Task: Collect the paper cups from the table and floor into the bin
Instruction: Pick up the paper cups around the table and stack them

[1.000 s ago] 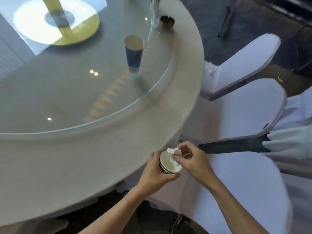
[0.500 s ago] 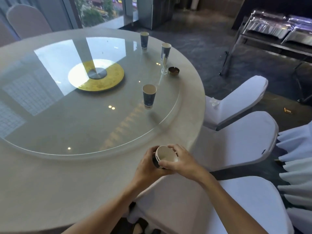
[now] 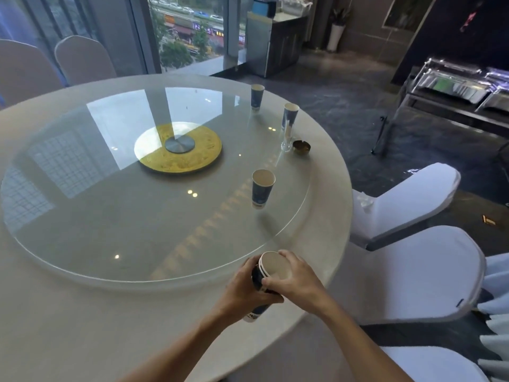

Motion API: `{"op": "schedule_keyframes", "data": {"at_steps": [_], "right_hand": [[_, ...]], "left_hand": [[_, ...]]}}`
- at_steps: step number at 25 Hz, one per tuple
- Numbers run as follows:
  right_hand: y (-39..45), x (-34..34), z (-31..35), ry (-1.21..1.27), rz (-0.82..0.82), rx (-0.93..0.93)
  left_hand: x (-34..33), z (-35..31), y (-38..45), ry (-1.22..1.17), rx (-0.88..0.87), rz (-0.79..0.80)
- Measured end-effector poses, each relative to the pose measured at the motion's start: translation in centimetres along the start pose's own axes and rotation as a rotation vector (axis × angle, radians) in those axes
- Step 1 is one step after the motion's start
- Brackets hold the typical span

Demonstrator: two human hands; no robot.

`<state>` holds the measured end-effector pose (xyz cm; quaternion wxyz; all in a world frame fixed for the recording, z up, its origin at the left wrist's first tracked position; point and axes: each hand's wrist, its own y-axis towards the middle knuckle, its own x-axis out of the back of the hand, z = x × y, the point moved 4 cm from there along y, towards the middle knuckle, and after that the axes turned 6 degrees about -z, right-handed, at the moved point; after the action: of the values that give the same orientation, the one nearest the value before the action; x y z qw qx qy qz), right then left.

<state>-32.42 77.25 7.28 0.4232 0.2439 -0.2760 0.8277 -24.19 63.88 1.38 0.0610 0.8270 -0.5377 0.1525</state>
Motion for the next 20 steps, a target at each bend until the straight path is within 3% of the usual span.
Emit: {"op": "schedule_keyframes", "data": {"at_steps": [12,14,17,20], "right_hand": [[16.0,1.8,3.2,-0.079,-0.272,-0.117],[17.5,3.1,2.9,-0.100,-0.313,-0.139],[18.6,4.2,2.3,-0.108,-0.352,-0.159],[18.7,4.4,1.5,-0.112,-0.374,-0.174]], "left_hand": [[2.9,3.4,20.5,0.077,-0.002,0.279],[3.4,3.4,24.0,0.091,0.020,0.221],[3.9,3.2,28.7,0.109,0.104,-0.033],[3.0,3.8,32.1,0.054,0.188,-0.083]]}}
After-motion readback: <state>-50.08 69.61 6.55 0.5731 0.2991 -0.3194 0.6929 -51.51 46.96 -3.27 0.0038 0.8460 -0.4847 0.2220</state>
